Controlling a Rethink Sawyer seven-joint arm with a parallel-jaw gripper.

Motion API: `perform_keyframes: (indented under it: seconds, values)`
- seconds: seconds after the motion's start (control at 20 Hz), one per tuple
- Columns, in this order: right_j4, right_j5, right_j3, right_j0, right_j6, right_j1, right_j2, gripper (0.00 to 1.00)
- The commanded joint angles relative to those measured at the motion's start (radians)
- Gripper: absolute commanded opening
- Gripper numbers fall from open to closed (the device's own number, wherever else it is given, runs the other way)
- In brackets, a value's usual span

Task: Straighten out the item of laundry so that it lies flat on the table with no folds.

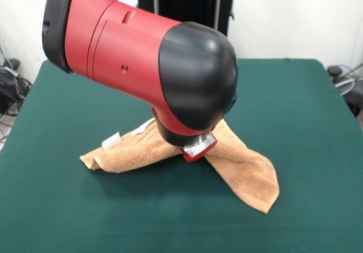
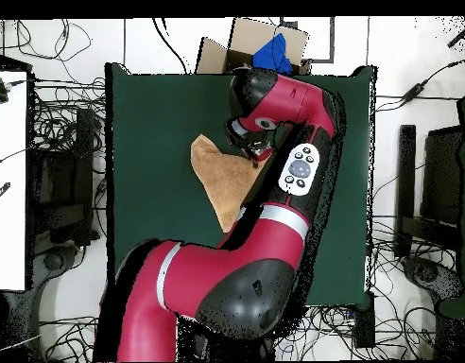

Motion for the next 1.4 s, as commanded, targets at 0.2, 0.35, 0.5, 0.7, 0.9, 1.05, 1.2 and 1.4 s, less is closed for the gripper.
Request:
perform_keyframes:
  seconds: [0.2,0.35,0.5,0.7,0.9,1.05,1.2,1.4]
  values:
    - [0.01,-0.004,0.142,0.023,0.275,-0.033,0.047,0.0]
    - [0.002,-0.042,0.146,0.02,0.249,-0.039,0.053,0.0]
    - [-0.002,-0.126,0.161,0.022,0.243,-0.043,0.063,0.0]
    - [0.0,-0.13,0.148,0.018,0.247,-0.041,0.062,0.0]
    - [-0.012,-0.135,0.11,0.019,0.25,-0.025,0.047,0.0]
    - [-0.009,-0.126,0.108,0.028,0.265,-0.031,0.042,0.0]
    - [-0.014,-0.145,0.117,0.038,0.271,-0.036,0.039,0.0]
    - [-0.016,-0.157,0.159,0.049,0.262,-0.076,0.04,0.0]
